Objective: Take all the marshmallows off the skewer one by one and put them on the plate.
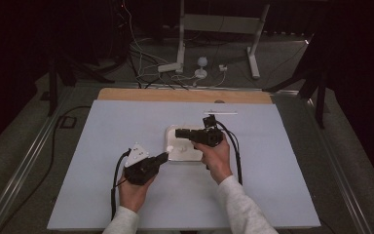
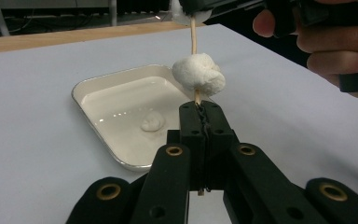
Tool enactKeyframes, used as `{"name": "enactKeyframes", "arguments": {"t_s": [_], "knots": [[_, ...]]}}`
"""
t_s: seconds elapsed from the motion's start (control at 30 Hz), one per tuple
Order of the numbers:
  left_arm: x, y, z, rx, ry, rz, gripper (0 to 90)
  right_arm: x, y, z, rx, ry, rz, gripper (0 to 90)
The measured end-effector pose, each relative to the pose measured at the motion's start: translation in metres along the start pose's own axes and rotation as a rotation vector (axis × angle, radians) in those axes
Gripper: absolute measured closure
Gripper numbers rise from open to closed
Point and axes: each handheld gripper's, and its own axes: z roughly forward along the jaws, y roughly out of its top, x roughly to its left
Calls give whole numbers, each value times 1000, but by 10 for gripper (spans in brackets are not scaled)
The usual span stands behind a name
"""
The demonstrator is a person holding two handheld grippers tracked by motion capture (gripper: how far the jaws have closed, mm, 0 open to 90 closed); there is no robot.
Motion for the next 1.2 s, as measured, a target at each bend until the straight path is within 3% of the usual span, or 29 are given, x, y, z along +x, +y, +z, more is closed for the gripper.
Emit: {"name": "enactKeyframes", "arguments": {"t_s": [0.77, 1.2], "knots": [[-1, -1, 2, 26, 6, 14, 900, -8, 1, -4, -41, -18, 30, 787], [0, -3, 4, 44, 5, 0, 900, -9, -1, -5, -49, -11, 46, 794]]}}
